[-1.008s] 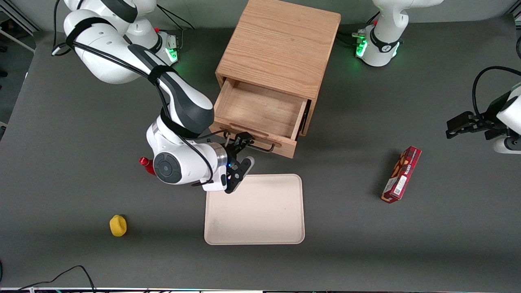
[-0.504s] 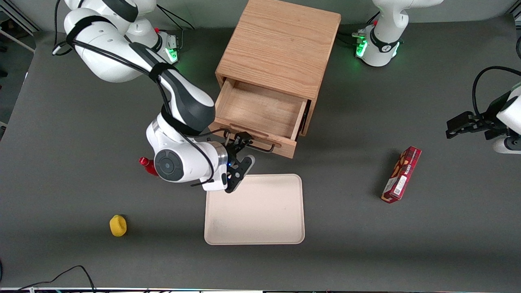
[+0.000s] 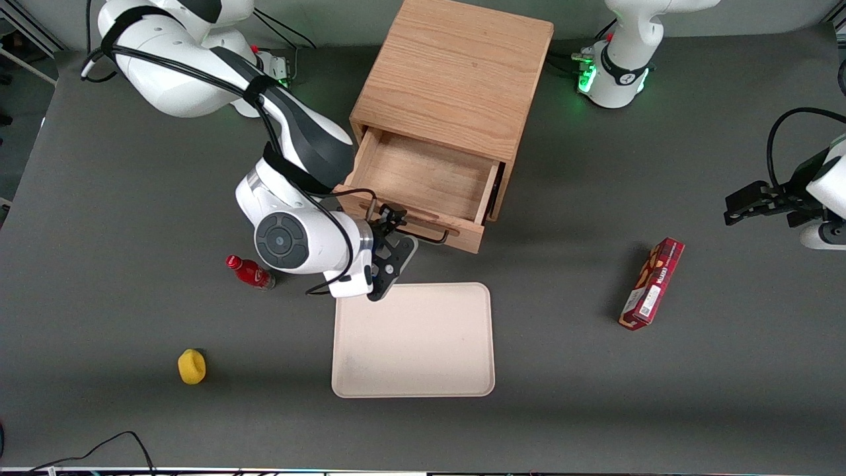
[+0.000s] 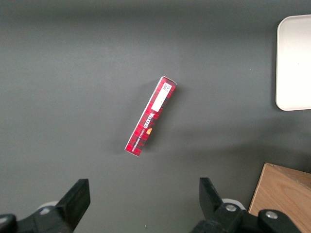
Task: Open upper drawer
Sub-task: 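Pull the upper drawer outward from the cabinet with the right gripper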
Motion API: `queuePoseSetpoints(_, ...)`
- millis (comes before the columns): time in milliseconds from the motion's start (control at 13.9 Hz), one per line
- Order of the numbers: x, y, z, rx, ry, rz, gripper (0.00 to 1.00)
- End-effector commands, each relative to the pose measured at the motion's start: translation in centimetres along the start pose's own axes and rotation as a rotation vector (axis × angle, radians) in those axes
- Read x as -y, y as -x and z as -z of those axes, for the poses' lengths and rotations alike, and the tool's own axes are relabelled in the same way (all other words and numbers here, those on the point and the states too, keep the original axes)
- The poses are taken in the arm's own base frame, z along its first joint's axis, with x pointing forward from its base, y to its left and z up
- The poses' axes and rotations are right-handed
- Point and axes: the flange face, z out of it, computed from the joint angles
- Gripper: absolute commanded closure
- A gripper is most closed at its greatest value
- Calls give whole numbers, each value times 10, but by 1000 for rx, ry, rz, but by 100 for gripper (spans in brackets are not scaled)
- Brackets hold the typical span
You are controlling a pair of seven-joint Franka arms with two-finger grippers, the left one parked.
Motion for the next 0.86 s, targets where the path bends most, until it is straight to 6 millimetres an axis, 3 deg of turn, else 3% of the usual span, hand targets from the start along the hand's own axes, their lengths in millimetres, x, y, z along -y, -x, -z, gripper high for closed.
queuePoseSetpoints(0,-4,-2,-11,15,12,-18,0)
queuePoseSetpoints(792,-50,-5,14,-86,58,-73,0)
